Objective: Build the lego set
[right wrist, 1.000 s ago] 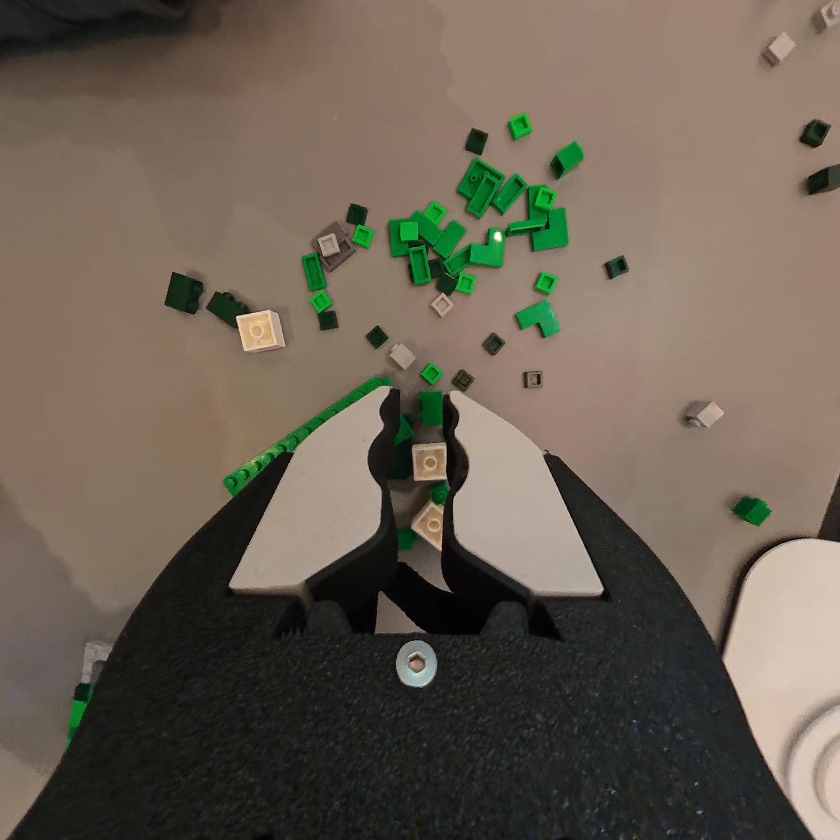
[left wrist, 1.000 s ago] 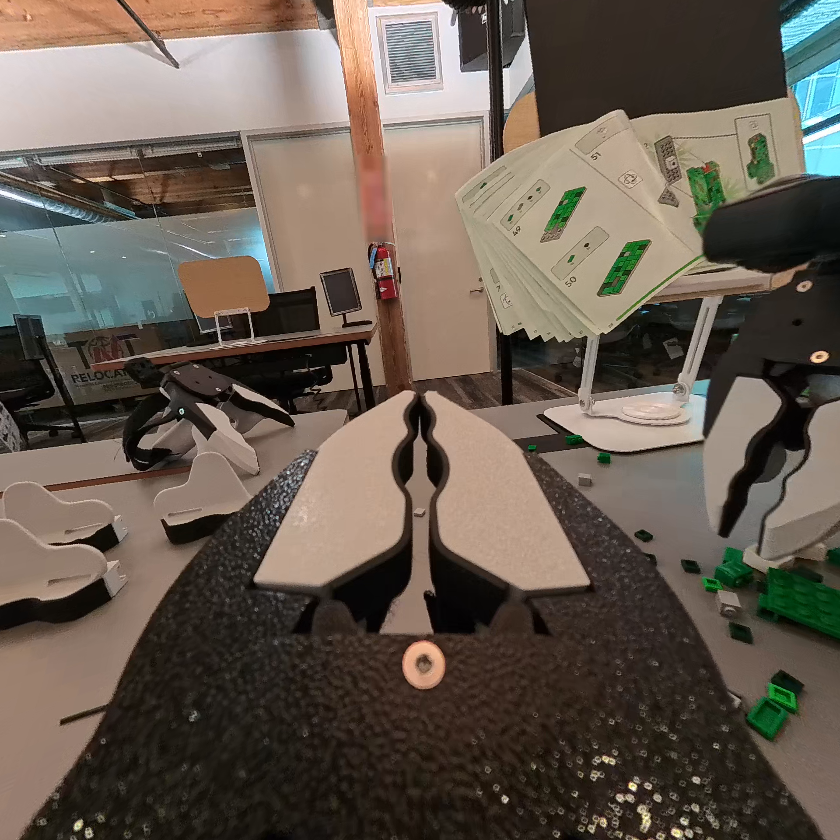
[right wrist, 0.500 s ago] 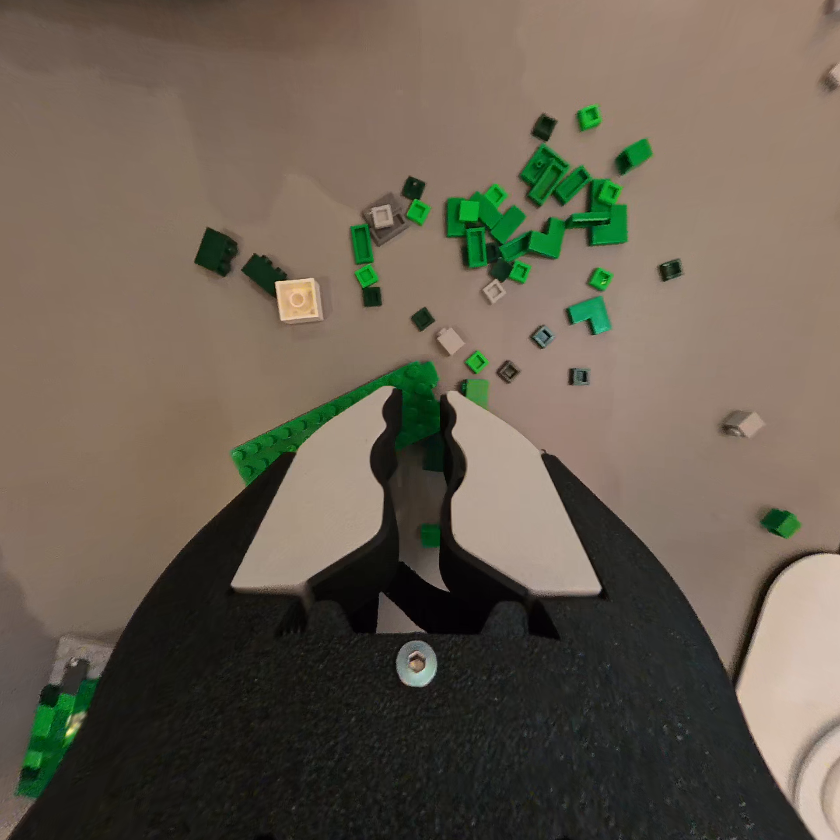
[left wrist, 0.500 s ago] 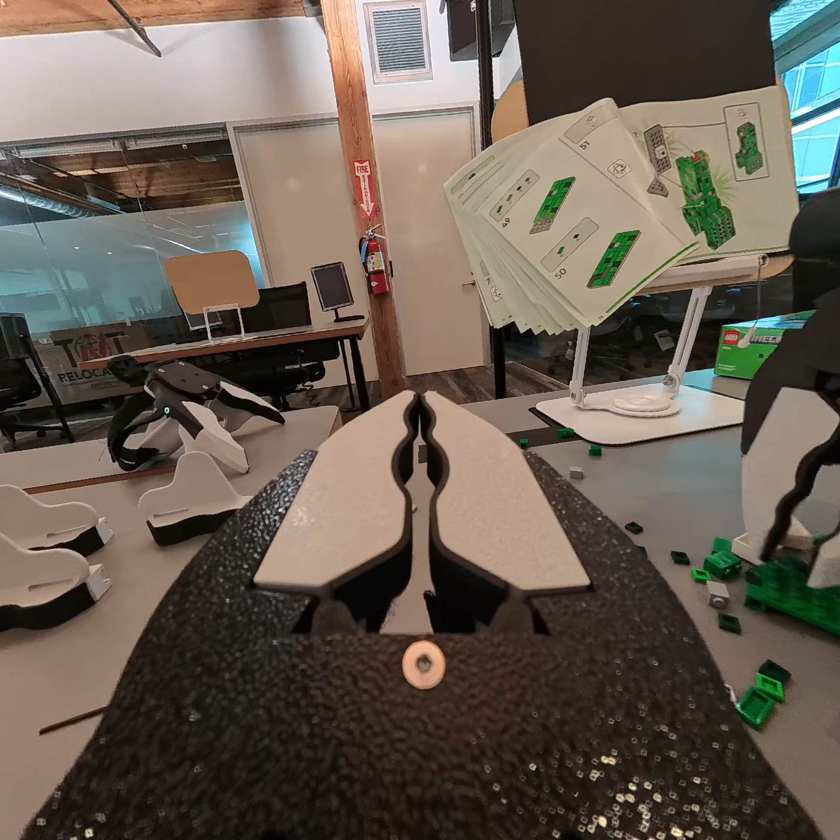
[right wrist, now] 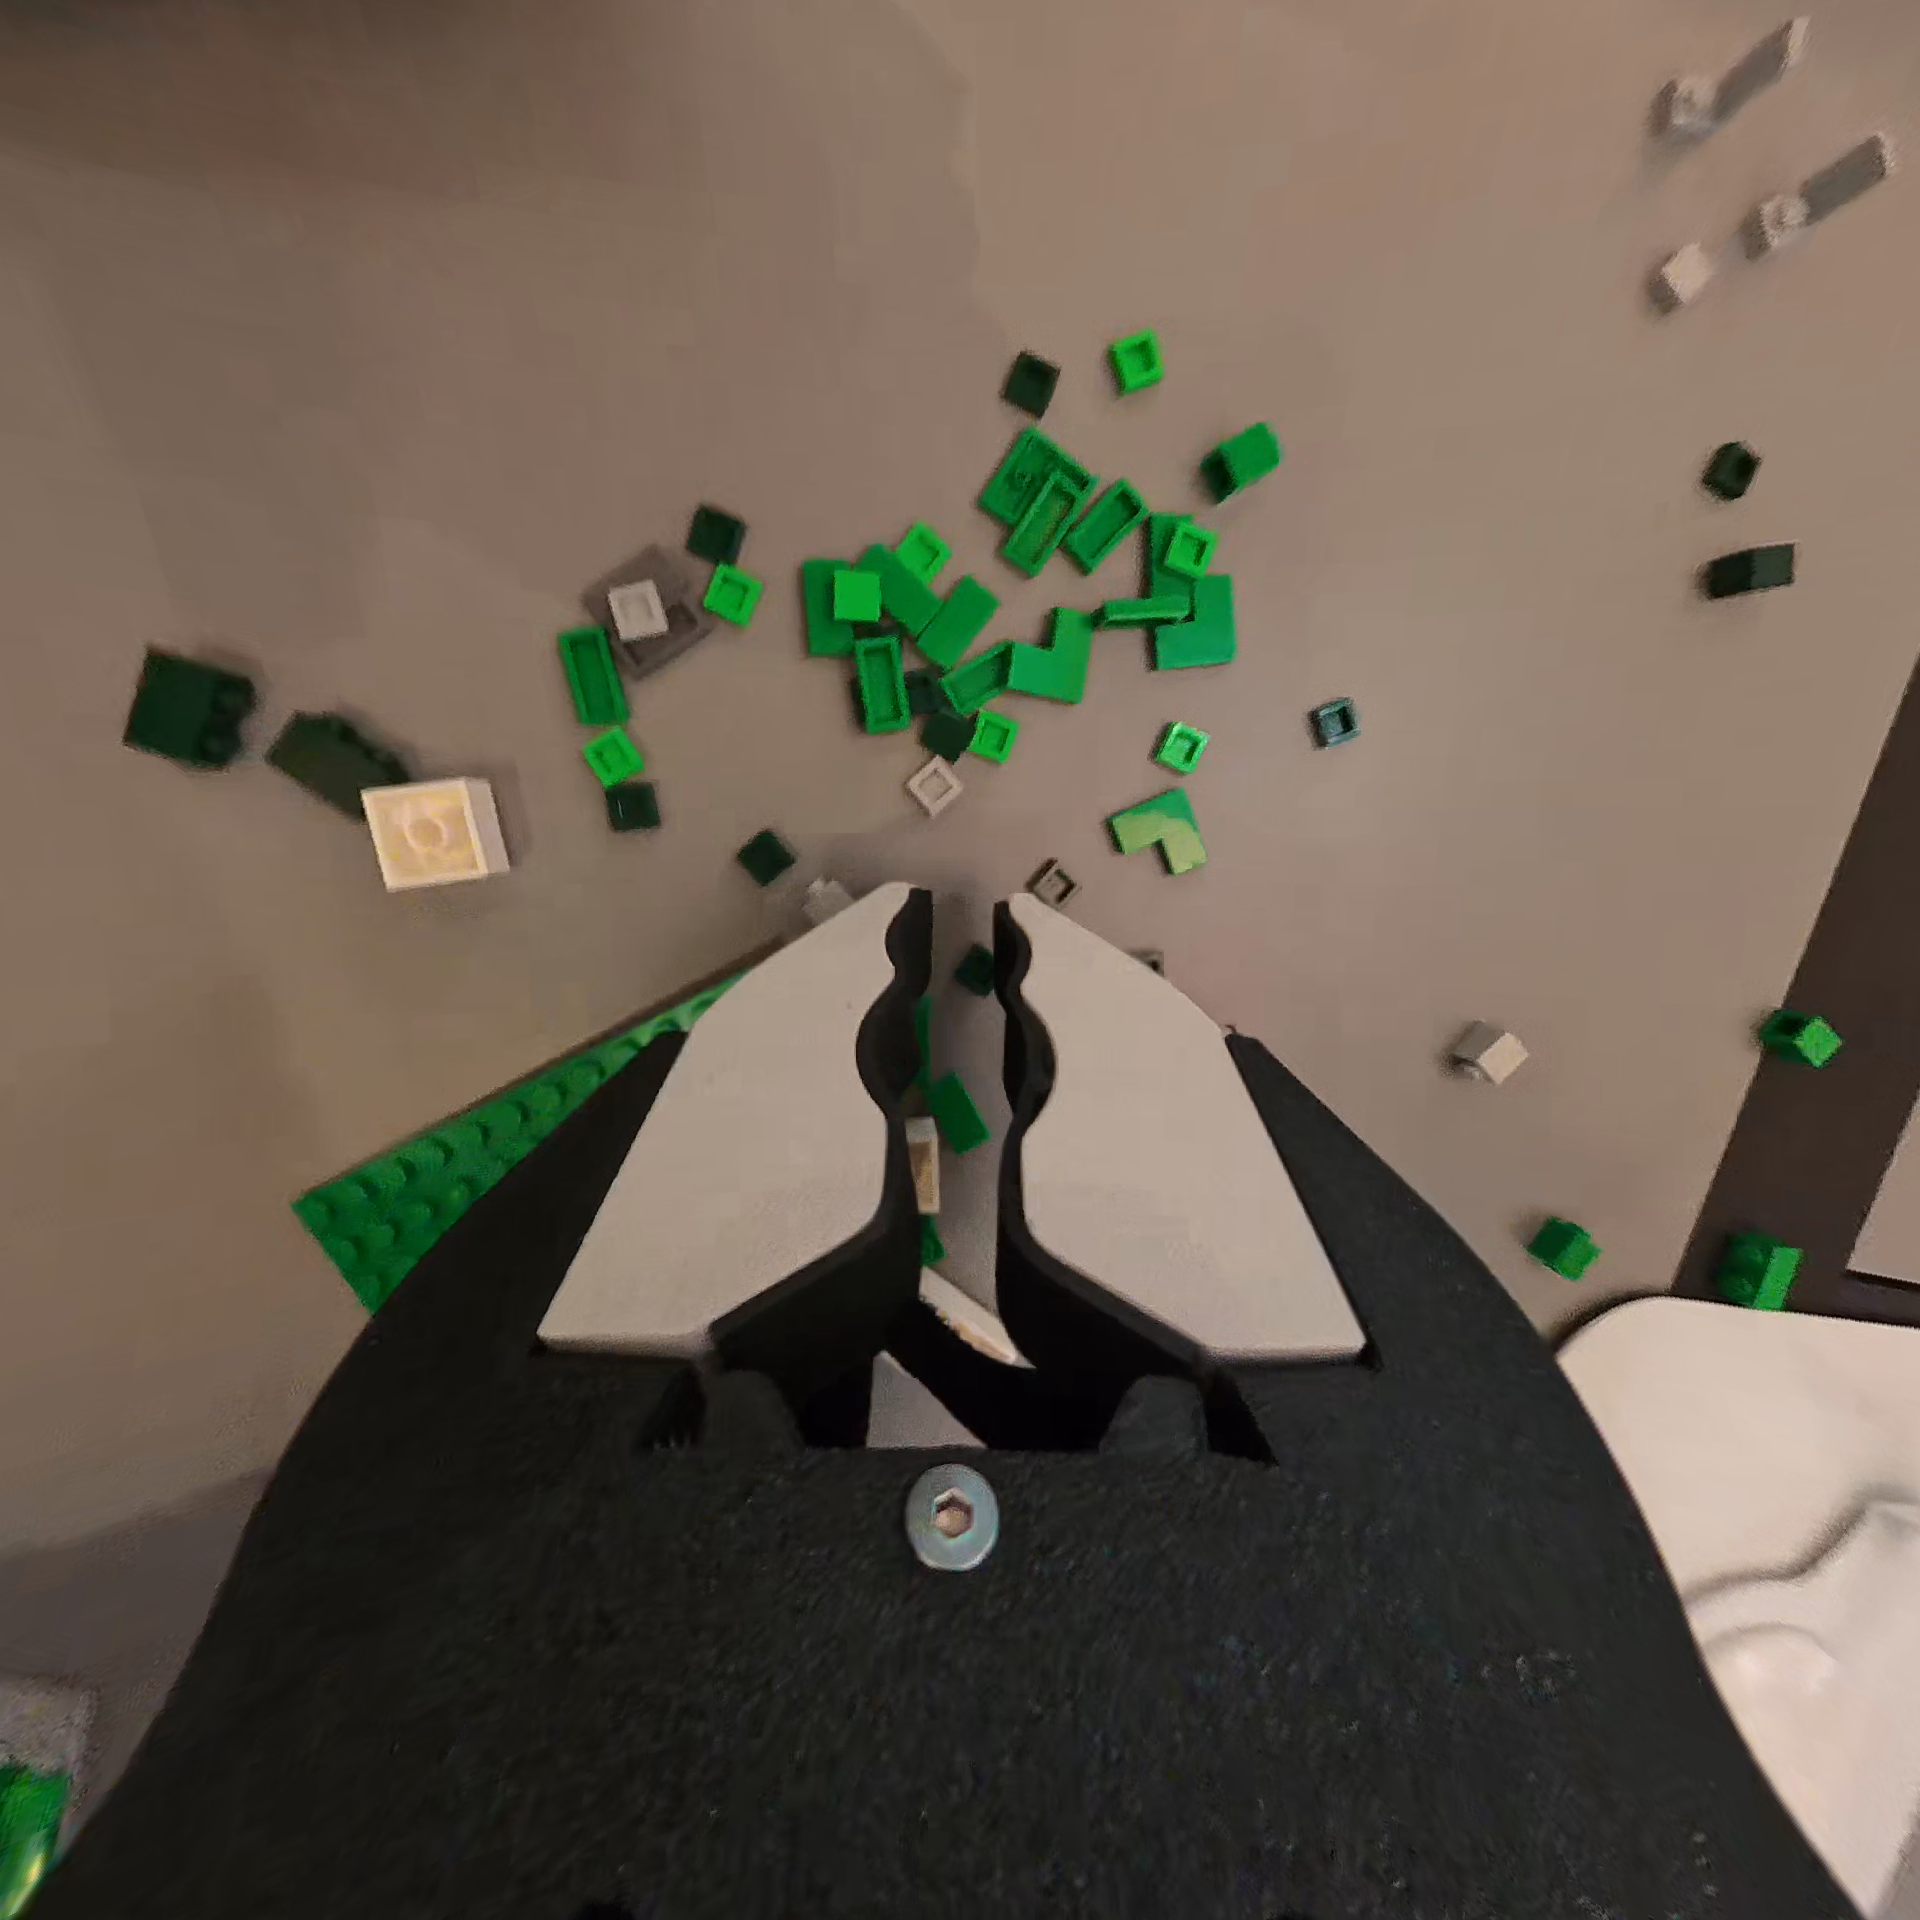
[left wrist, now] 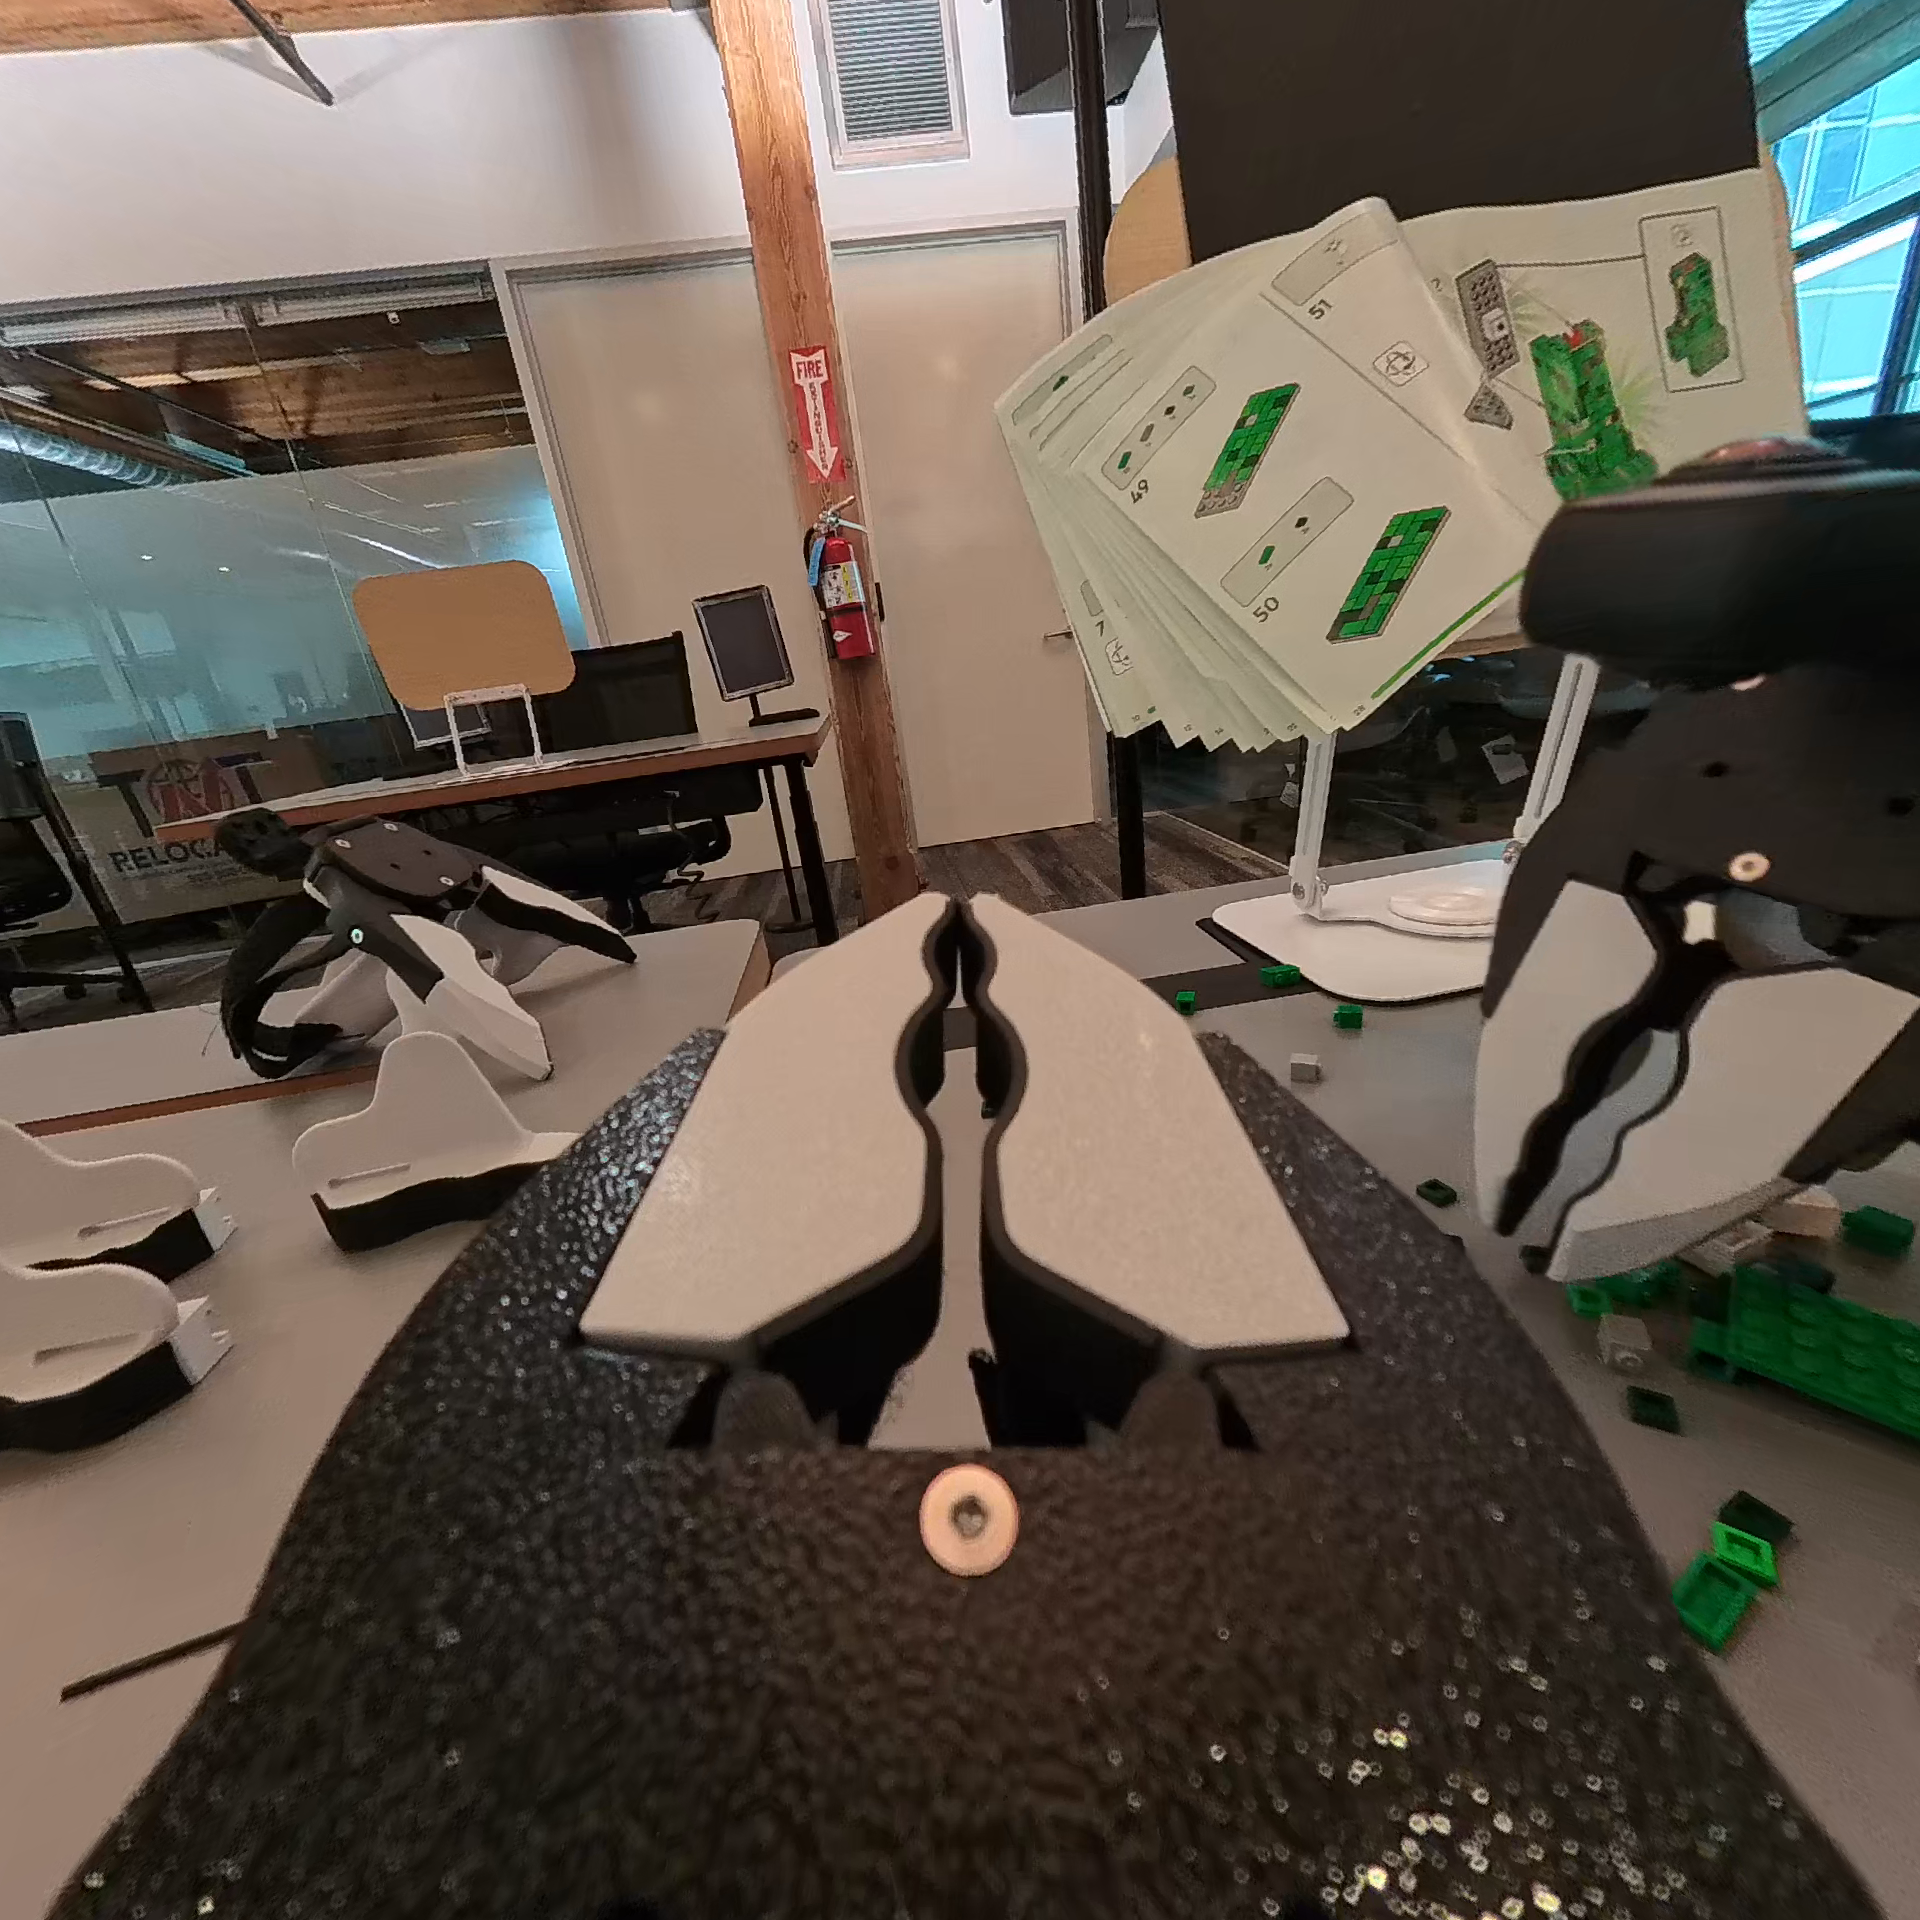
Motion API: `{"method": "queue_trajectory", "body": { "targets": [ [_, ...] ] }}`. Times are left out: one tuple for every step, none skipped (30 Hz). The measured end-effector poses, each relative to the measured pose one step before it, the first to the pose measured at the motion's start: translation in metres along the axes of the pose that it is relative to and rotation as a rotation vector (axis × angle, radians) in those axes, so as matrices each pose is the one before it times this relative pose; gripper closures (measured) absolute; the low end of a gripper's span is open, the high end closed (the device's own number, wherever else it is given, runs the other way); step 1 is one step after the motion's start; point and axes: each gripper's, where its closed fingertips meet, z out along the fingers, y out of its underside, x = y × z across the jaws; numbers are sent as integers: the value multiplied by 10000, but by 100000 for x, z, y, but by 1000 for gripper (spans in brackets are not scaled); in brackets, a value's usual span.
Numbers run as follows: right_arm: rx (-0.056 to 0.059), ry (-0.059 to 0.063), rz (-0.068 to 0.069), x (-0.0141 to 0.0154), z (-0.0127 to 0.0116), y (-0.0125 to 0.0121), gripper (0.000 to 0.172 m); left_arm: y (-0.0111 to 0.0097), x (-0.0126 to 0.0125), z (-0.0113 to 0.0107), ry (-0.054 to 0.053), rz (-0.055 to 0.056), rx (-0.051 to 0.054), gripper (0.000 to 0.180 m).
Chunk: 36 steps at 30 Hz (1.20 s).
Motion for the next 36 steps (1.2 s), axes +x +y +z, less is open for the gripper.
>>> {"method": "queue_trajectory", "body": {
  "targets": [
    [-307, -246, -79, -246, 49, 320, 161, 18, 38, 28, 3, -4, 4, 180],
    [-147, -322, -22, -344, 3, 136, 161, 17, 90, 197, 15, -15, 2, 180],
    [-6, -388, -157, -504, 7, -11, 161, 2, 32, 15, 15, -5, -7, 180],
    [45, -385, -328, -651, 11, -76, 158, -2, -6, 1, 1, -6, -11, 180],
    [76, -323, -373, -758, 66, -224, 156, 16, -7, -28, 1, -4, 6, 180],
    [60, -287, -301, -775, 121, -346, 152, -3, 3, 1, 7, -9, 10, 180],
    [-42, -131, -226, -560, 201, -323, 150, -4, 9, -34, -1, -9, 4, 180],
    [-164, 18, -226, -337, 267, -206, 149, -16, -20, -8, -5, -8, 4, 180],
    [-178, 57, -253, -353, 298, -199, 148, -1, -4, 21, -2, -17, 5, 180],
    [-67, 82, -239, -172, 245, -247, 149, -16, -6, -63, 2, -23, 2, 180],
    [52, 16, -183, -174, 170, -346, 149, 1, 20, 0, 5, -18, -1, 180],
    [63, -35, -72, -126, 123, -329, 149, -28, 19, -49, 15, -11, -3, 180],
    [37, -103, 11, -103, 91, -260, 150, 18, 50, -55, 26, 8, -9, 180],
    [9, -117, 31, -95, 85, -168, 150, 11, 66, 51, 16, 25, -11, 180],
    [-33, -66, 5, -34, 111, -96, 151, 28, 54, 40, 13, 34, -3, 180],
    [-113, -34, -40, 7, 101, 50, 151, 23, 51, 56, 13, 32, -4, 180],
    [-65, 46, -75, 55, -10, -27, 153, 4, 13, 14, 17, 25, -8, 180],
    [-107, 4, -58, 63, 45, 58, 154, -34, -3, 38, 11, 22, -6, 180],
    [-106, 6, -13, 67, 8, 41, 156, 1, -1, -28, -3, 9, 1, 180],
    [-96, -2, -25, 25, -17, 24, 162, 24, 1, 45, -7, -7, 12, 180],
    [-44, 0, -34, 17, 8, -7, 164, -8, 49, 16, -1, -14, 5, 180],
    [-13, -4, 25, -40, -16, -34, 164, 9, -5, 62, 2, -8, -1, 180],
    [7, -7, 105, -36, -37, -41, 164, 13, 61, 2, 7, -2, -6, 180],
    [105, -5, 161, -57, -31, -93, 164, -2, -28, -40, 21, 1, -1, 180],
    [276, 79, 216, -13, -150, -229, 165, -55, 95, 32, 77, -7, 37, 180],
    [394, 97, 238, 32, -275, -268, 165, -73, 308, -8, 144, -9, 38, 180],
    [427, 174, 261, 123, -261, -224, 165, 18, 452, 31, 290, 19, 35, 180],
    [434, 266, 252, 135, -524, -82, 165, 11, 638, 31, 387, 11, 21, 180],
    [450, 296, 234, 73, -691, 33, 165, 18, 737, 504, 464, -8, 5, 180],
    [419, 279, 271, 8, -718, 45, 165, 51, 1011, 179, 574, 27, 2, 180],
    [368, 342, 340, 66, -863, 249, 165, 71, 1061, 266, 504, 122, -20, 180],
    [332, 394, 394, 128, -860, 276, 165, 2, 1210, 381, 416, 326, -74, 180],
    [314, 228, 392, -91, -904, 387, 165, 72, 1190, 245, 398, 563, -118, 180],
    [321, 191, 427, -150, -1064, 538, 165, -8, 1286, 226, 354, 740, -134, 180],
    [330, 167, 448, -176, -1025, 465, 165, -296, 1534, 561, 311, 898, -57, 180],
    [328, 21, 409, -341, -1102, 548, 165, -385, 1637, 226, 371, 1034, -31, 180]
  ]
}}
